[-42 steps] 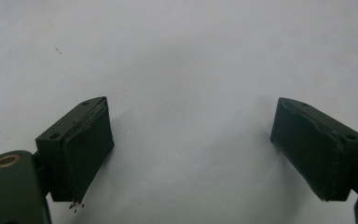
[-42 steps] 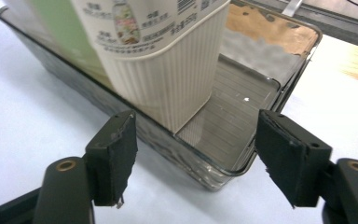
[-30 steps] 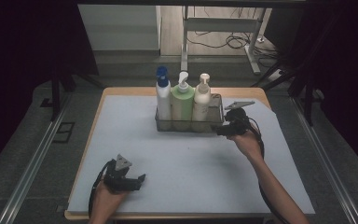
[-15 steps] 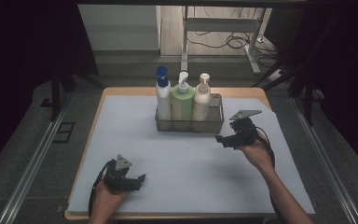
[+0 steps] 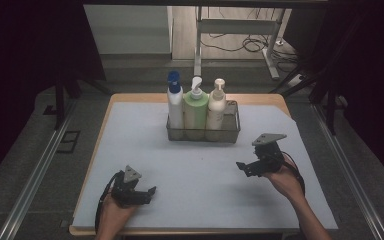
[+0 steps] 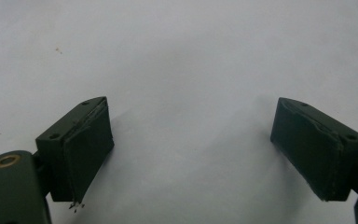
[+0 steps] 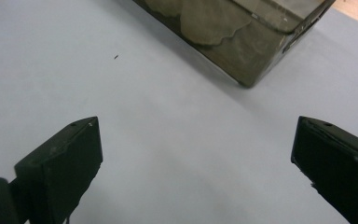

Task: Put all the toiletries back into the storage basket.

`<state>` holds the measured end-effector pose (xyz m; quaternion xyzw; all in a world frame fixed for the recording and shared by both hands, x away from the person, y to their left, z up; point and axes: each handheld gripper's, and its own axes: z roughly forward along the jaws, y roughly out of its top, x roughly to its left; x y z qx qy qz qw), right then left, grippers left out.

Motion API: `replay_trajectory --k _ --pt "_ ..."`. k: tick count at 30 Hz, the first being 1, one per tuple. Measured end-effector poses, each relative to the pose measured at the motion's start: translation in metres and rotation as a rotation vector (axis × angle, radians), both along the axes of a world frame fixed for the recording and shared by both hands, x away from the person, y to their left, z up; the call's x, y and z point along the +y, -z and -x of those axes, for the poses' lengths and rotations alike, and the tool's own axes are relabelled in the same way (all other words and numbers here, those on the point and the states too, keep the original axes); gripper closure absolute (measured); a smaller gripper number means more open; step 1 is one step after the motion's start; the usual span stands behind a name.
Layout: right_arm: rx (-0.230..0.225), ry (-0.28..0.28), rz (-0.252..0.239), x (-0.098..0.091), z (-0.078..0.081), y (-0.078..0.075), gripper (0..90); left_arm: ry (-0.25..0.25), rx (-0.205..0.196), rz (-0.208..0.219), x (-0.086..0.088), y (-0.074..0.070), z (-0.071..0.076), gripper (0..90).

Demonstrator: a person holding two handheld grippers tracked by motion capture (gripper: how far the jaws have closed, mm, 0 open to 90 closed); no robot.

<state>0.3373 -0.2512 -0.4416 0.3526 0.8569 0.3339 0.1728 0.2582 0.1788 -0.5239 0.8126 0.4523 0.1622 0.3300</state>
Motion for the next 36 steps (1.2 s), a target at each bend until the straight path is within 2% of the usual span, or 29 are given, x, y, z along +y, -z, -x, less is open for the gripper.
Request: replay_trajectory --k 6,12,21,26,28,30,36 --pt "-0.011 0.019 -0.024 -0.009 0.013 0.009 1.6 0.000 0.000 -0.001 0.000 0.000 0.000 12.3" --pt "-0.011 0.030 -0.015 -0.018 0.024 0.025 1.7 0.000 0.000 -0.001 0.000 0.000 0.000 12.3" --pt "0.017 0.049 -0.032 -0.030 0.035 0.053 1.8 -0.001 -0.001 0.001 0.000 0.000 0.000 12.3" --pt "0.040 0.045 -0.006 -0.032 0.040 0.070 1.8 0.000 0.000 0.001 0.000 0.000 0.000 12.3" --pt "0.054 0.051 -0.013 -0.033 0.041 0.077 1.0 0.000 0.000 0.001 0.000 0.000 0.000 12.3" --pt "0.054 0.060 -0.049 -0.036 0.041 0.079 1.4 0.000 0.000 0.001 0.000 0.000 0.000 12.3" --pt "0.045 0.064 -0.042 -0.036 0.043 0.080 1.1 0.000 0.001 -0.002 0.000 0.000 0.000 12.3"
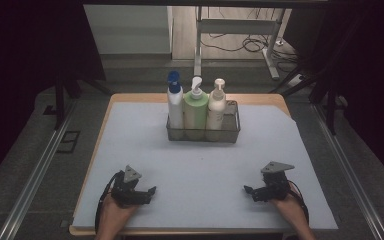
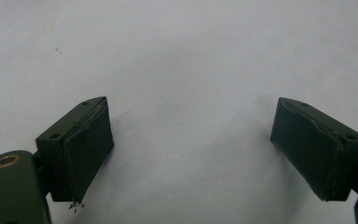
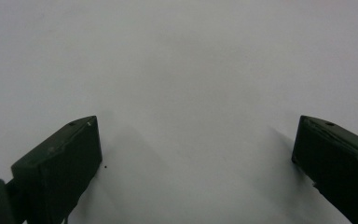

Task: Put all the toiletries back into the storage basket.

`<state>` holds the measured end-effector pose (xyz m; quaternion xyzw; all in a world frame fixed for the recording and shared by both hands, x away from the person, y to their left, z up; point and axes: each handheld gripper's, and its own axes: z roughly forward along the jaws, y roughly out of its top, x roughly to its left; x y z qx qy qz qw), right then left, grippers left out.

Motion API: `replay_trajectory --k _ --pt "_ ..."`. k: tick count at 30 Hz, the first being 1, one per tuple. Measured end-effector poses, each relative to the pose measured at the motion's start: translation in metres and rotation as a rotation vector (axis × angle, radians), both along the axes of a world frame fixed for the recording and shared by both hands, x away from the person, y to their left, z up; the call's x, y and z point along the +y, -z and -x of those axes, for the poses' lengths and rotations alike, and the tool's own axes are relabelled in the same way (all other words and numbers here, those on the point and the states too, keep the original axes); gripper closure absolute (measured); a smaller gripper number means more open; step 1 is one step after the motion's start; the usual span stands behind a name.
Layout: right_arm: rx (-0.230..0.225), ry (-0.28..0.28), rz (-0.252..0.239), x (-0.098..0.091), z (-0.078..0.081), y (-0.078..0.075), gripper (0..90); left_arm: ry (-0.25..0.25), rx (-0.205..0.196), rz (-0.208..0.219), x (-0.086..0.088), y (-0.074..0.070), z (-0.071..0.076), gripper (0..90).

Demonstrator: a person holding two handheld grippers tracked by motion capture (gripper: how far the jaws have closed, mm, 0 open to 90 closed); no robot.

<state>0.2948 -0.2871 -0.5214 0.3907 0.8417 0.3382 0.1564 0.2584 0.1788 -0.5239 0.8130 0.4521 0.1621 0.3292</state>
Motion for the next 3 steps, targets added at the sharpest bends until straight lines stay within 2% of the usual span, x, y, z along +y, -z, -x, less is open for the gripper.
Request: replay_trajectory --k 3 --pt "0.000 0.001 -0.002 0.0000 0.0004 0.0003 1.1 0.001 0.001 -0.003 -0.0003 -0.0002 0.0000 12.3"
